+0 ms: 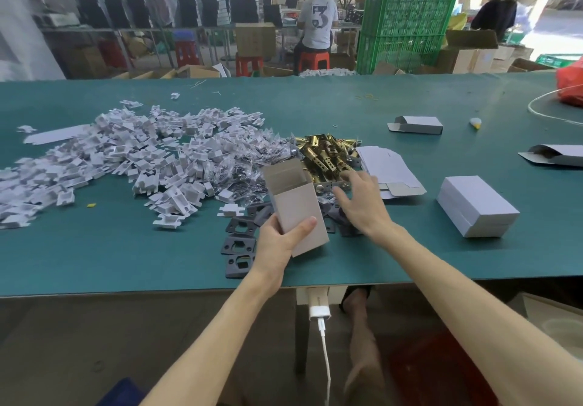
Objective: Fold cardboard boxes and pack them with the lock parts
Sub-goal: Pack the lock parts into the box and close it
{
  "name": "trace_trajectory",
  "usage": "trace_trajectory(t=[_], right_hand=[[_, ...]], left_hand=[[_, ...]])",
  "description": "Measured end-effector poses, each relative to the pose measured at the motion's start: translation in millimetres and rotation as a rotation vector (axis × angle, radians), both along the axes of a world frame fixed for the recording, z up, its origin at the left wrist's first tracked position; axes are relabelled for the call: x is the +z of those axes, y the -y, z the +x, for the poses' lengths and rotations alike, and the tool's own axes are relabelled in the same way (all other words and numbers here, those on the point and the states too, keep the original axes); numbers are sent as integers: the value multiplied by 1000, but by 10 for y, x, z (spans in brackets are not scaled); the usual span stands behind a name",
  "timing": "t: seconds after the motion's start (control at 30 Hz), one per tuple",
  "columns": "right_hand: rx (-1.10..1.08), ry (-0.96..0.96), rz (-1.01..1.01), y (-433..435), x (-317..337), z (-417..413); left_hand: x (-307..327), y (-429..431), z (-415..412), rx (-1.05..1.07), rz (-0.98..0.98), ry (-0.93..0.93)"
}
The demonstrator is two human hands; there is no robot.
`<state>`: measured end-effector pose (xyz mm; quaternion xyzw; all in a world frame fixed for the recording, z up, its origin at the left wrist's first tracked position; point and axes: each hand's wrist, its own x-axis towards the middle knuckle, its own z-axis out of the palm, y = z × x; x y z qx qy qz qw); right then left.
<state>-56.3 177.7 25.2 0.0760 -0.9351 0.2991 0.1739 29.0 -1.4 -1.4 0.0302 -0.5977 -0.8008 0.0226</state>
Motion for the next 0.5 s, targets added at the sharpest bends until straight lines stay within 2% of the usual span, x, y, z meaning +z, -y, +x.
trace_trajectory(t=[0.2, 0.5], right_hand=[[-2, -42, 255, 238, 178, -471], [-142, -35, 402, 389, 96, -758]], left_hand=[[2, -8, 1, -13, -63, 13], [-46, 5, -32, -54, -137, -11]])
